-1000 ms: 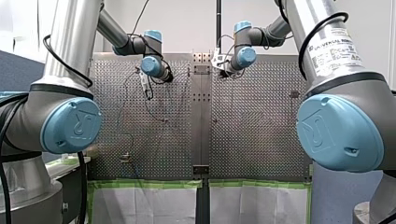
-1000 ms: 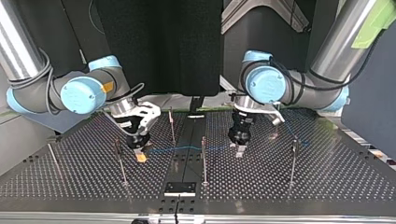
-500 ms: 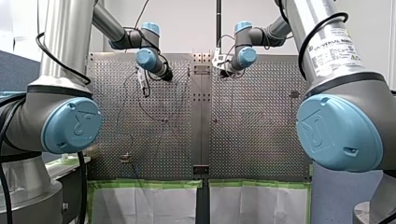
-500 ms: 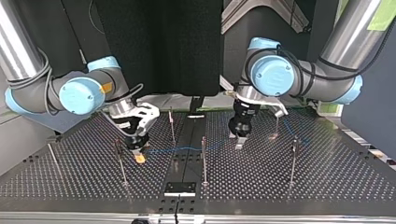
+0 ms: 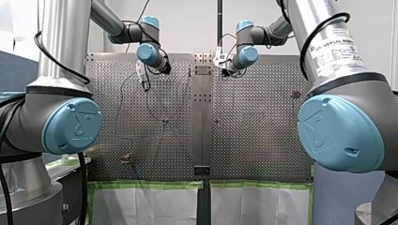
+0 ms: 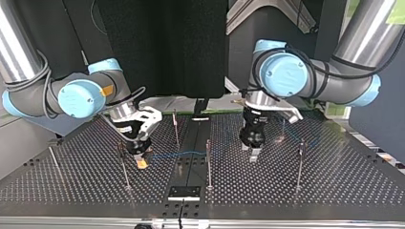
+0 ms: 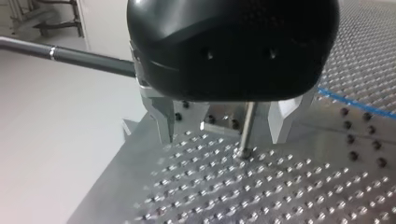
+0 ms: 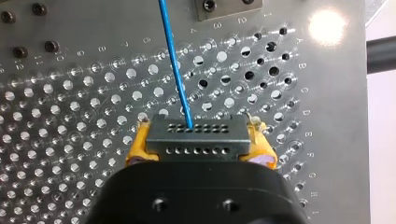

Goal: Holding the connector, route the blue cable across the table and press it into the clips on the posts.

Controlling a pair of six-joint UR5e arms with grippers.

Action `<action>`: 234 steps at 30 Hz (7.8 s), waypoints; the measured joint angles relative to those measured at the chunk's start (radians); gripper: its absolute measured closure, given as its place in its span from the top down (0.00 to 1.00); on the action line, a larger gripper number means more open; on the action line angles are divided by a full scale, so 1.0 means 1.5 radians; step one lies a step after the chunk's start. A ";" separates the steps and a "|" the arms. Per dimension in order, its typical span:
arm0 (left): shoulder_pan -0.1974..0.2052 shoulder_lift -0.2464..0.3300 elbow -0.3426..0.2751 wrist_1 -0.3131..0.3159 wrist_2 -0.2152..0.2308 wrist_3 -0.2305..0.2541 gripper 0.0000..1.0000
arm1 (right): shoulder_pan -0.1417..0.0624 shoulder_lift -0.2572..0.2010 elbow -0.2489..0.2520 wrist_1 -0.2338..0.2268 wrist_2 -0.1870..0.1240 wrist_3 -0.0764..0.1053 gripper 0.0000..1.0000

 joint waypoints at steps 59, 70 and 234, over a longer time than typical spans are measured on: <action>-0.295 -0.046 0.072 -0.037 -0.257 0.042 1.00 | -0.002 0.001 0.000 0.000 0.003 0.004 0.00; -0.356 -0.089 0.112 -0.033 -0.243 0.041 1.00 | -0.003 0.000 0.000 0.001 0.002 0.004 0.00; -0.246 -0.351 0.014 0.242 -0.121 -0.039 0.00 | -0.019 0.021 0.335 -0.161 0.017 -0.036 0.00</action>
